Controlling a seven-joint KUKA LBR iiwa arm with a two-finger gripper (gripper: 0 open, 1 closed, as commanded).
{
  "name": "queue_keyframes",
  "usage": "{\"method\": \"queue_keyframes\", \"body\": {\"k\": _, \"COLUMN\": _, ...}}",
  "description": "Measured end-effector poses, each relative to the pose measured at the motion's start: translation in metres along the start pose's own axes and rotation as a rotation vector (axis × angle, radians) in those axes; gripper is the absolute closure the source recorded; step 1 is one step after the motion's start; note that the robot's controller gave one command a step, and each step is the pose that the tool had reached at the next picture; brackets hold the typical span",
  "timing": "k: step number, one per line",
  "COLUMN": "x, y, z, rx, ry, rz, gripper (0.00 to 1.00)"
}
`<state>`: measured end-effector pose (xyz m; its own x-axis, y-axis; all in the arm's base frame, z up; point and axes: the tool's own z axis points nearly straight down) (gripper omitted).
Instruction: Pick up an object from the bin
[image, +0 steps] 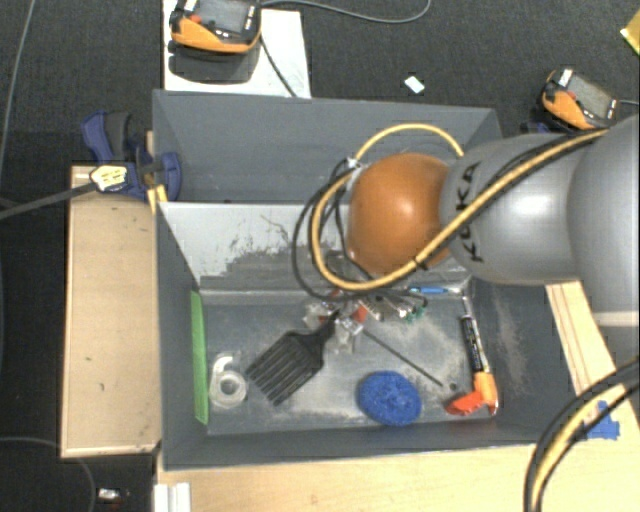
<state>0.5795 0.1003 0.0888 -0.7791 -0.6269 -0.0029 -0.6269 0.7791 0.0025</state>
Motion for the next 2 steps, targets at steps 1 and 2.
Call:
{"method": "queue_keyframes", "body": {"k": 1, "x": -0.0017, "y": -0.0005, "z": -0.0252, "rx": 0.002, "ry": -0.005, "rz": 0.003, "gripper": 1.0}}
{"method": "queue_keyframes", "body": {"k": 2, "x": -0.0023, "y": -0.0008, "z": -0.0327, "rx": 0.003, "ry": -0.008, "rz": 0.005, "gripper": 1.0}}
